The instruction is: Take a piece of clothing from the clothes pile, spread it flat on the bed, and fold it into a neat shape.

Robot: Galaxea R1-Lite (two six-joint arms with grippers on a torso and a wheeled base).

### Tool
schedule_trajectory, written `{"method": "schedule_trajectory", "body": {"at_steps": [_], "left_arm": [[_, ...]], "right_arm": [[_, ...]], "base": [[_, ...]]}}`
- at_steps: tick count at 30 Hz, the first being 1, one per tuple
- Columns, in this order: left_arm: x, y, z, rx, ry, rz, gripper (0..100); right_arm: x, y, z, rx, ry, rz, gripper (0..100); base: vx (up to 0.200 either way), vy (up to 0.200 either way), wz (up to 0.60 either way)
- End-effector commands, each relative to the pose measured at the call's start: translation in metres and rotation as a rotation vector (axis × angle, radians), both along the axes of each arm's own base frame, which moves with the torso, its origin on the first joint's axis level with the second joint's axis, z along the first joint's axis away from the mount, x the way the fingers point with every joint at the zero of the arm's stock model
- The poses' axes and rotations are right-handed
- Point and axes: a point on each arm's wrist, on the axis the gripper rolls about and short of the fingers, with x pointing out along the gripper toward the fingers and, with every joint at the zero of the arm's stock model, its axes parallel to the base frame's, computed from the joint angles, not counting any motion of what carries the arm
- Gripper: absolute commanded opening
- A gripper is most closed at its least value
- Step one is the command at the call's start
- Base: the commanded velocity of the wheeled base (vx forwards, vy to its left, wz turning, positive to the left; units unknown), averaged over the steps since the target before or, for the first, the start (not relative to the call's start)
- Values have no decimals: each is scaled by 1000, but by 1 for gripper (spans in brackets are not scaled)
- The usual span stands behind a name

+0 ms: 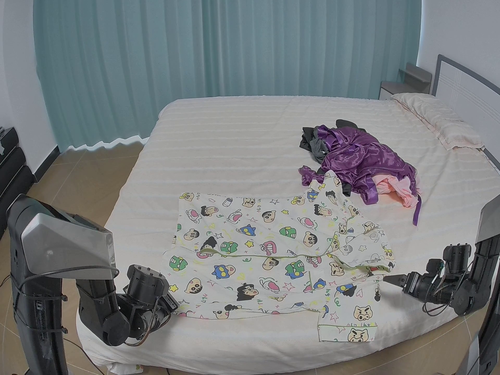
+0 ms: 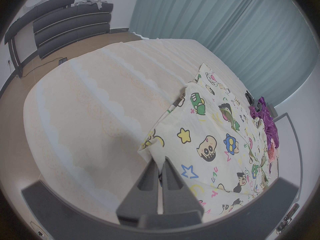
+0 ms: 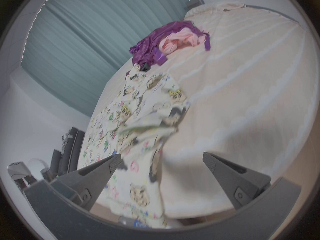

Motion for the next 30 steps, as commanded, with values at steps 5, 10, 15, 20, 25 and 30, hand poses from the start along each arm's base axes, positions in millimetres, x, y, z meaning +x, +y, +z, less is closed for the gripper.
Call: {"method": "schedule_trajectory", "body": {"at_steps": [5, 10, 15, 20, 25, 30], "left_arm": [[-1, 1, 0, 1, 3, 1, 0], [-1, 1, -1, 2, 6, -1, 0], [-2, 1, -1, 3, 7, -1, 0], [-2, 1, -1, 3, 7, -1, 0], [-2, 1, -1, 3, 7, -1, 0], [-2, 1, -1, 3, 6, -3, 0]], "right_arm": [[-33, 42, -16, -80, 156, 236, 100], [-39, 59, -21, -137, 193, 304, 100], [-41, 63, -26, -150, 221, 320, 100], [-40, 67, -30, -189, 220, 322, 100], [-36, 74, -36, -200, 185, 332, 0], [-37, 74, -36, -204, 184, 333, 0]], "base": [[0, 0, 0], [0, 0, 0], [0, 0, 0], [0, 0, 0], [0, 0, 0], [0, 0, 0]]}}
